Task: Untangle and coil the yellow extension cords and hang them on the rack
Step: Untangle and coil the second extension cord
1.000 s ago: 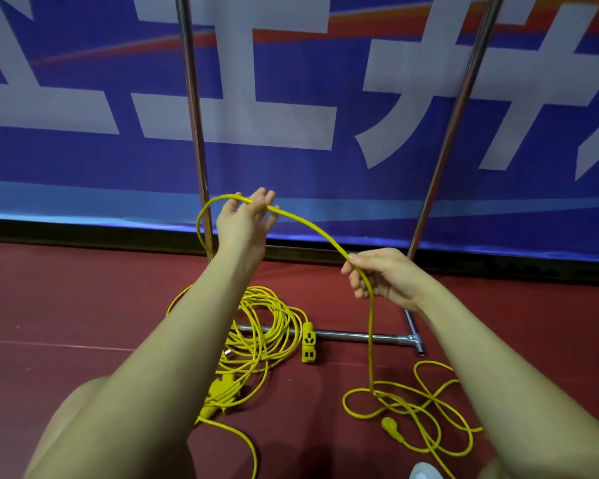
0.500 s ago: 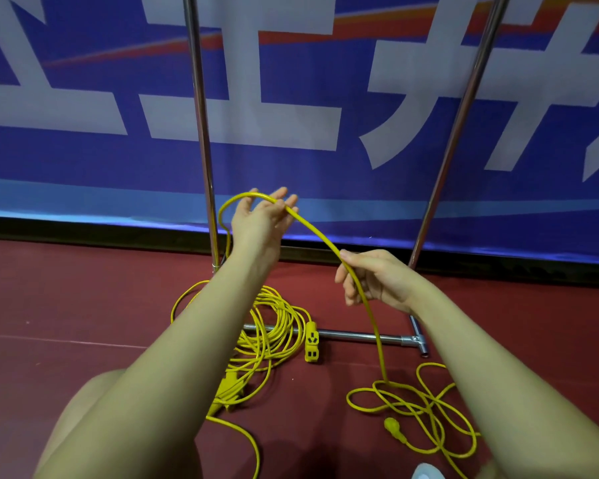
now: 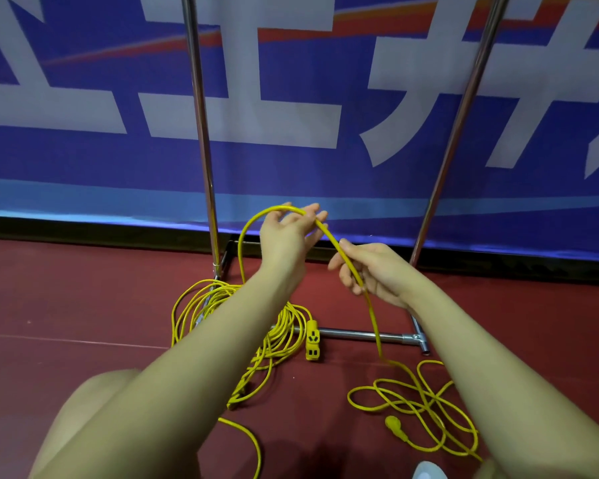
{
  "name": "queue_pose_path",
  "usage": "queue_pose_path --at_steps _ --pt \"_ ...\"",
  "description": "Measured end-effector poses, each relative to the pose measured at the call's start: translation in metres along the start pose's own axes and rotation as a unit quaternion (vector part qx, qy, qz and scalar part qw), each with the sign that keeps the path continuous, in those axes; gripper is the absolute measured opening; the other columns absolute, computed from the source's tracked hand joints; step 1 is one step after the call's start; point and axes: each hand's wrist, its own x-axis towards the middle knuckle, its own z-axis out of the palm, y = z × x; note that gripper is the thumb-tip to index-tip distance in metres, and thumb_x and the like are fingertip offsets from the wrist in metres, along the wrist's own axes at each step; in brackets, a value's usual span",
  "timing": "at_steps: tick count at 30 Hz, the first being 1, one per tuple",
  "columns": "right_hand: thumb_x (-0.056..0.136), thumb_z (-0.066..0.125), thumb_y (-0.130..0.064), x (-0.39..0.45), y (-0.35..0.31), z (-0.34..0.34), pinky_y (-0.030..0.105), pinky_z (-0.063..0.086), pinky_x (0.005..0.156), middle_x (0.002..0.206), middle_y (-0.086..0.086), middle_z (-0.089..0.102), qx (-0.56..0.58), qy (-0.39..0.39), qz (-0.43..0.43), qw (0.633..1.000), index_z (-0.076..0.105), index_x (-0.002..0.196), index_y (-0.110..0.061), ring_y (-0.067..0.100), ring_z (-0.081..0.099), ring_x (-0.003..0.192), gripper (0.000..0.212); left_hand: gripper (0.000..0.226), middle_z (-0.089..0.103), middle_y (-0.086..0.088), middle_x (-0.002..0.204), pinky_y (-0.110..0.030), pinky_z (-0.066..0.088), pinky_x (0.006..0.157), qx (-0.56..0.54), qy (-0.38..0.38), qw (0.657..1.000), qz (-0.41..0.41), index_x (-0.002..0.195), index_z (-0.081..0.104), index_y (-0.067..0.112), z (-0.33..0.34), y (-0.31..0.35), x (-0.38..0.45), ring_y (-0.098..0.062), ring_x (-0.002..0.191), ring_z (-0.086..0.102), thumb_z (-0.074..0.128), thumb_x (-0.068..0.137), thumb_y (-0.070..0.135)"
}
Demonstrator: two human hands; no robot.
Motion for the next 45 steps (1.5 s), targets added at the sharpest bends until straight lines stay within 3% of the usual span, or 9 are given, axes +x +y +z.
queue_pose_path --at_steps 6,9,12,16,24,28,32,37,45 --pt "0.096 0.047 -0.028 -0.006 0.014 -0.01 0.02 0.042 0.046 0.052 0.006 0.056 -0.021 -0.014 0.036 0.999 0.066 0.078 -0.003 0.016 0.048 0.045 0.036 0.028 0.056 -0.022 0.125 -0.033 0.056 0.077 -0.096 0.088 0.992 -0.004 0.121 0.043 -0.012 -0.025 0.032 0.033 -0.026 0.098 0.06 0.046 0.094 -0.008" --pt "0.097 0.047 -0.024 -0.006 0.02 -0.011 0.019 0.038 0.044 0.052 0.005 0.055 -0.004 -0.003 0.043 0.999 0.064 0.079 -0.002 0.012 0.045 0.041 0.032 0.005 0.06 -0.02 0.105 -0.026 0.058 0.066 -0.103 0.079 0.991 -0.044 0.095 0.05 -0.005 -0.03 0.032 0.033 -0.02 0.078 0.068 0.048 0.092 -0.009" --pt "0.098 0.046 -0.023 -0.005 0.019 -0.007 0.017 0.036 0.042 0.051 0.004 0.054 0.0 0.005 0.041 0.999 0.063 0.08 -0.002 0.011 0.044 0.039 0.032 0.027 0.062 -0.015 0.089 -0.028 0.056 0.068 -0.033 0.016 0.996 -0.076 0.111 0.041 0.0 -0.018 0.013 0.018 -0.016 0.063 0.069 0.053 0.089 -0.009" --pt "0.098 0.045 -0.023 -0.002 0.011 0.0 0.018 0.037 0.041 0.05 0.004 0.055 0.008 -0.002 0.024 1.0 0.063 0.081 -0.001 0.012 0.045 0.038 0.032 0.024 0.063 -0.014 0.091 -0.028 0.054 0.077 0.051 -0.031 0.996 -0.07 0.116 0.038 -0.001 -0.003 -0.011 -0.004 -0.02 0.08 0.066 0.046 0.094 -0.006" --pt "0.095 0.047 -0.02 -0.006 0.009 -0.005 0.019 0.045 0.049 0.053 0.005 0.057 0.033 -0.025 0.011 0.999 0.064 0.081 -0.002 0.013 0.051 0.047 0.029 0.024 0.059 -0.025 0.101 -0.033 0.056 0.078 -0.11 0.059 0.992 -0.023 0.118 0.035 -0.002 -0.023 0.023 0.031 -0.037 0.106 0.061 0.042 0.096 -0.008" --pt "0.096 0.046 -0.017 -0.006 0.012 -0.008 0.02 0.05 0.054 0.057 0.003 0.061 0.039 -0.026 0.017 0.999 0.064 0.084 -0.004 0.012 0.057 0.05 0.025 0.033 0.055 -0.03 0.113 -0.027 0.057 0.064 -0.095 0.079 0.992 -0.028 0.128 0.033 -0.013 -0.035 0.025 0.039 -0.03 0.095 0.063 0.042 0.097 -0.005" --pt "0.095 0.049 -0.016 -0.003 0.01 -0.006 0.02 0.05 0.053 0.057 0.003 0.062 0.037 -0.015 0.007 0.999 0.066 0.086 -0.006 0.011 0.058 0.045 0.022 0.011 0.055 -0.024 0.107 -0.031 0.059 0.062 0.019 -0.011 0.995 -0.093 0.103 0.045 -0.006 -0.022 0.011 0.023 -0.023 0.076 0.069 0.05 0.093 -0.006" --pt "0.092 0.053 -0.017 -0.001 0.004 0.001 0.019 0.048 0.051 0.059 0.002 0.065 0.011 -0.032 0.004 0.999 0.067 0.086 -0.008 0.01 0.059 0.045 0.018 0.033 0.063 -0.02 0.094 -0.032 0.059 0.069 0.065 -0.083 0.99 -0.092 0.123 0.029 0.005 -0.004 -0.001 0.002 -0.023 0.073 0.069 0.043 0.095 -0.007" --pt "0.092 0.049 -0.023 -0.005 0.008 -0.007 0.023 0.048 0.055 0.06 0.007 0.064 0.035 -0.062 0.021 0.997 0.066 0.084 -0.003 0.014 0.06 0.049 0.027 0.047 0.061 -0.024 0.097 -0.033 0.059 0.067 -0.067 0.009 0.997 -0.03 0.139 0.021 -0.006 -0.019 0.023 0.028 -0.031 0.081 0.067 0.04 0.096 -0.009"
